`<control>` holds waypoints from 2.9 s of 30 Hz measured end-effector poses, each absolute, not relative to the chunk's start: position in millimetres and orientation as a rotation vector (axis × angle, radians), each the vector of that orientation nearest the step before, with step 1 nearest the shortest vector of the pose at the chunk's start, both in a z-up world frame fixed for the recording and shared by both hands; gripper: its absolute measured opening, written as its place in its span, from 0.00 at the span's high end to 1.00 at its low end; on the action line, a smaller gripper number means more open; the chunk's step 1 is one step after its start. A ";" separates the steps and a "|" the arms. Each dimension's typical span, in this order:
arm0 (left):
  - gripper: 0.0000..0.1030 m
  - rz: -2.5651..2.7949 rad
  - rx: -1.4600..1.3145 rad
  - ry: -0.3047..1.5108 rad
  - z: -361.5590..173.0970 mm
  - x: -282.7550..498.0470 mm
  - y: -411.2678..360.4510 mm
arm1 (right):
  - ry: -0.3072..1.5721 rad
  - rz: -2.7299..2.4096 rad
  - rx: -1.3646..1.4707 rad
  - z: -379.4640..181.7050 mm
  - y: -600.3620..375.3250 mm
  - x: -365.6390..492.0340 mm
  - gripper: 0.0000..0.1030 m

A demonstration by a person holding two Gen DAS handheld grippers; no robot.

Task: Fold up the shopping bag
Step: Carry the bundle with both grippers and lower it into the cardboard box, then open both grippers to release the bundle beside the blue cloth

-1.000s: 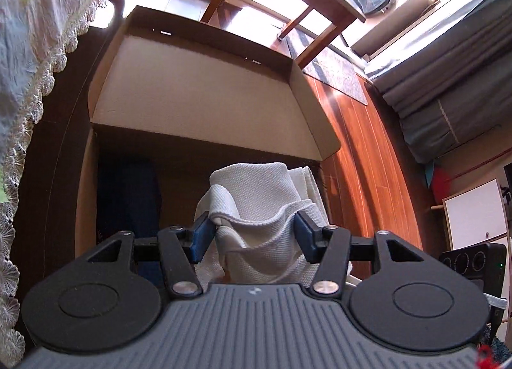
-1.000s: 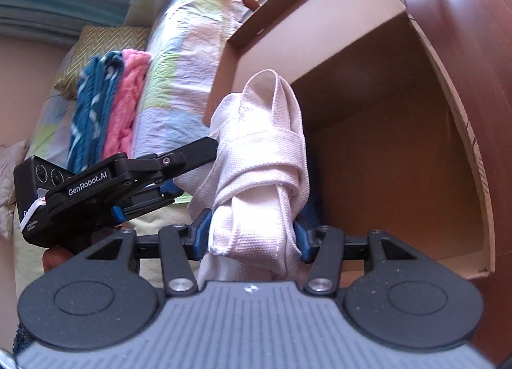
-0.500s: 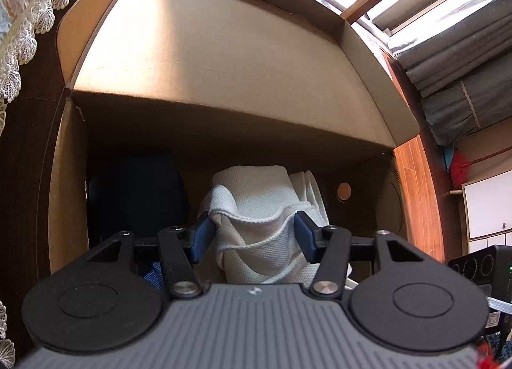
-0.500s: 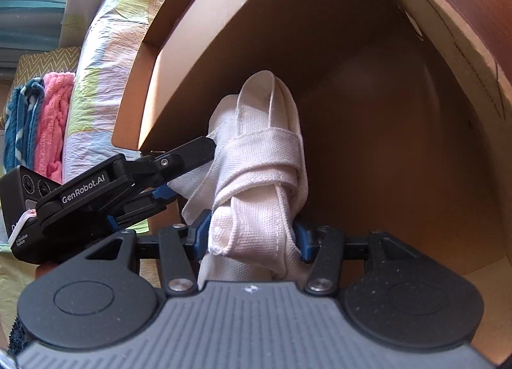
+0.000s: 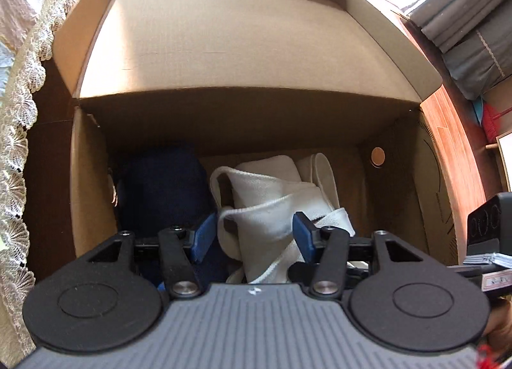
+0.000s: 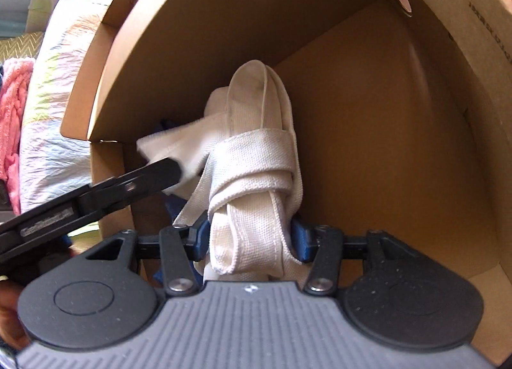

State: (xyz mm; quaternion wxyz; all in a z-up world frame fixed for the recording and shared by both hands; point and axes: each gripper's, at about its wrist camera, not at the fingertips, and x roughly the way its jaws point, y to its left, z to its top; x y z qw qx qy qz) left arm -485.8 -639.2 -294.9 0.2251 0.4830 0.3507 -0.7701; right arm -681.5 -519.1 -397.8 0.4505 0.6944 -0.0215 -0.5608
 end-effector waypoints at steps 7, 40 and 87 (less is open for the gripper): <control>0.47 -2.044 1.364 0.896 -291.1 -463.0 -628.9 | 0.105 -1.349 1.624 -392.9 -535.1 -674.1 0.55; 0.50 -2.096 1.437 0.676 -294.5 -483.5 -613.7 | 0.310 -1.163 1.660 -398.1 -557.3 -690.9 0.26; 0.45 -1.913 1.174 0.849 -220.8 -412.5 -504.9 | 0.389 -1.487 1.298 -288.6 -472.4 -652.5 0.32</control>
